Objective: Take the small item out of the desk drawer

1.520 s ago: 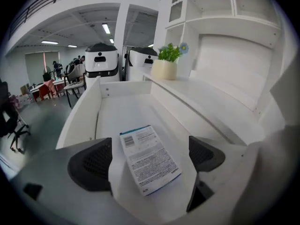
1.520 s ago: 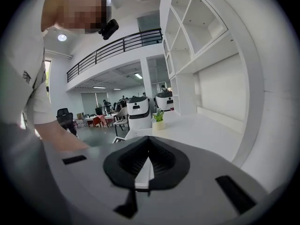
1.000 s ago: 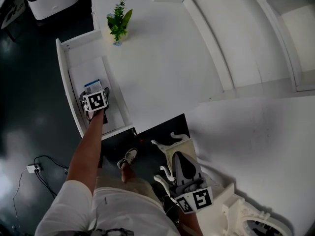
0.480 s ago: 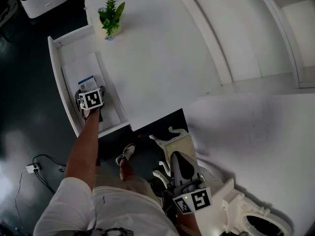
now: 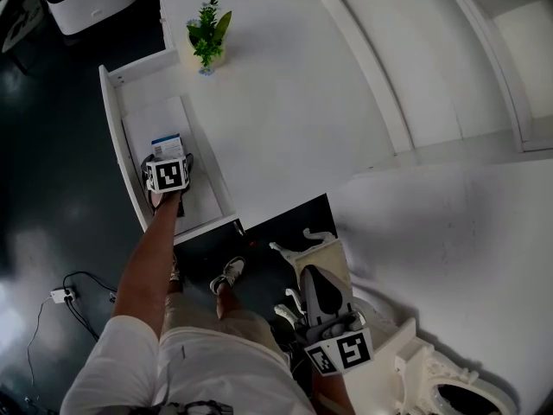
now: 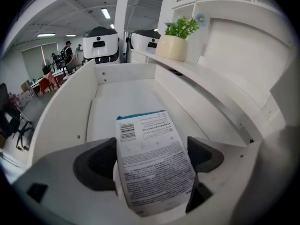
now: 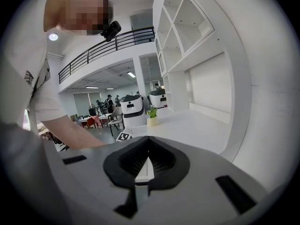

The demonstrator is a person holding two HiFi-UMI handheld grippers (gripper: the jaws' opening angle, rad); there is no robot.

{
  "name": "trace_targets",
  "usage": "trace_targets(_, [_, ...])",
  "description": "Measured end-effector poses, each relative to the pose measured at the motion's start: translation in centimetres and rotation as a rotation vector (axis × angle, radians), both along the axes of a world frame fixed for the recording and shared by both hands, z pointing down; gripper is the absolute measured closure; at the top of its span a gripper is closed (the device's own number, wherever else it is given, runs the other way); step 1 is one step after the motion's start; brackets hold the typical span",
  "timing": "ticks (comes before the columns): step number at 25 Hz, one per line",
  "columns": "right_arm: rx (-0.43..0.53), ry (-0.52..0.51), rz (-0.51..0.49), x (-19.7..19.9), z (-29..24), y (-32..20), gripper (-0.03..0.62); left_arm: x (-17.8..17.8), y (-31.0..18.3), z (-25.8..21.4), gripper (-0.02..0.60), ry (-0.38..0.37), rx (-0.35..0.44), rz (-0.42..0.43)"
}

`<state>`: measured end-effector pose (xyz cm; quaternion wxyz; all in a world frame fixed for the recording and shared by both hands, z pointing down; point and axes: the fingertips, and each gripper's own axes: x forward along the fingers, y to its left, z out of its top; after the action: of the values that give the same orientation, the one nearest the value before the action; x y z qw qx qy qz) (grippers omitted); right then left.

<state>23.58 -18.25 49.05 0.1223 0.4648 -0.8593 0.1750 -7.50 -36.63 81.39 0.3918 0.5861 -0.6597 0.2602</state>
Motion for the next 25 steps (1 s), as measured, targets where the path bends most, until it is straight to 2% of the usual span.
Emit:
trace_targets(6, [0.025,-0.019,-0.035,-1.7,-0.7,0.6,0.585,0.0,0.0,-4.9,0.098,0.031,0.100,0.011])
trace_targets(12, [0.066,-0.046,-0.079,-4.1,-1.9,1.4,0.585,0.5,1.0,-10.4,0.100,0.054,0.219,0.085])
trace_targets(25, [0.149,-0.077,-0.168,-9.0,-5.0,2.9,0.585,-2.5,5.9,-20.9,0.100,0.049,0.417,0.141])
